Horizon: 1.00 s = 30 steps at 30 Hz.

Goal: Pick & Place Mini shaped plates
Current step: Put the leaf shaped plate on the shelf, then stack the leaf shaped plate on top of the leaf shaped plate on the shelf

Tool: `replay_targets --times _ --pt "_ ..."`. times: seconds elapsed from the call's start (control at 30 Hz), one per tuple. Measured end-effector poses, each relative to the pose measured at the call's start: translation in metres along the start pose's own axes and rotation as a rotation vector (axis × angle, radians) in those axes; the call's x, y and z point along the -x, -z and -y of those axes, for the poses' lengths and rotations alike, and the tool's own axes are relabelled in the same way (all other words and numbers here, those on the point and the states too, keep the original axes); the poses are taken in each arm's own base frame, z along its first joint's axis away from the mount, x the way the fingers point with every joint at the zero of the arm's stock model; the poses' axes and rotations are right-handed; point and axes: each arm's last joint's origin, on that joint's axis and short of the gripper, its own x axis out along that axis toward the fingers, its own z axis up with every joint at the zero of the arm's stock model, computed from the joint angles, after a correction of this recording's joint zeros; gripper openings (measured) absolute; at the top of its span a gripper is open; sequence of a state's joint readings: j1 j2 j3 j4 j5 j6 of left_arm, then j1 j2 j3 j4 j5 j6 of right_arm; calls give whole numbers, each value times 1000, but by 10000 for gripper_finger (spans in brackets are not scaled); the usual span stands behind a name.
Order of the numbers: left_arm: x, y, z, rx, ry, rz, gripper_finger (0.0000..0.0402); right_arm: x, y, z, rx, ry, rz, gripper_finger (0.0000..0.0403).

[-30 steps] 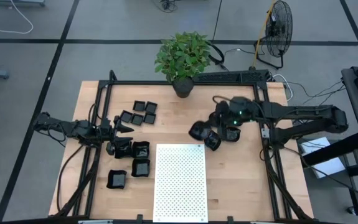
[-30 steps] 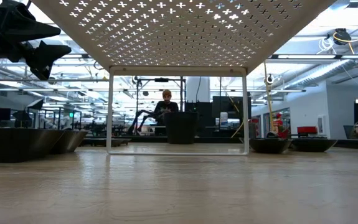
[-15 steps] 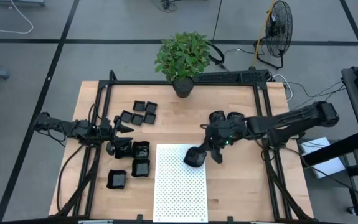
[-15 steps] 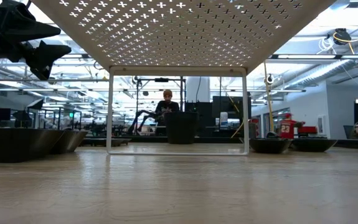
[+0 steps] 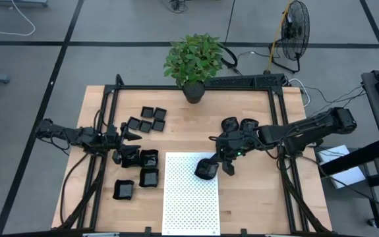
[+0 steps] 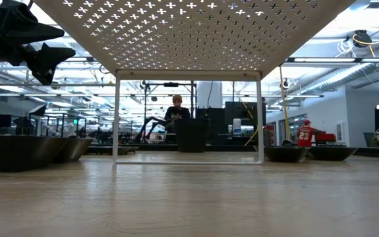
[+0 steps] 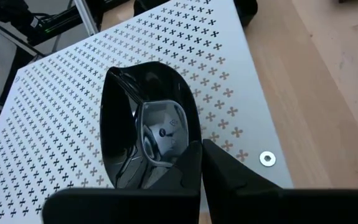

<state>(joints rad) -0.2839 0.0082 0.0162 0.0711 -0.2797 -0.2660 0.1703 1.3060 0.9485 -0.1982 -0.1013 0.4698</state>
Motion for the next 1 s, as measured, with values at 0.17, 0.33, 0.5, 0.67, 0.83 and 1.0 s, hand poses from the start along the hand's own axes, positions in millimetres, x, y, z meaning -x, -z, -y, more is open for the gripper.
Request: replay_targets --times 0.17,0.33,0.5,0.67,0.83,1.0 --pt "0 0 0 0 0 0 214 0 0 1 1 23 11 0" --pt "0 0 0 0 0 0 214 0 0 1 3 31 15 0" --pt "0 0 0 0 0 0 214 0 -1 1 3 52 26 19" --pt "0 0 0 0 0 0 214 0 -1 2 4 70 35 53" --pt "0 0 0 0 0 0 214 4 -2 1 19 63 49 85" --pt "0 0 0 0 0 0 214 14 -5 -1 49 52 78 102"
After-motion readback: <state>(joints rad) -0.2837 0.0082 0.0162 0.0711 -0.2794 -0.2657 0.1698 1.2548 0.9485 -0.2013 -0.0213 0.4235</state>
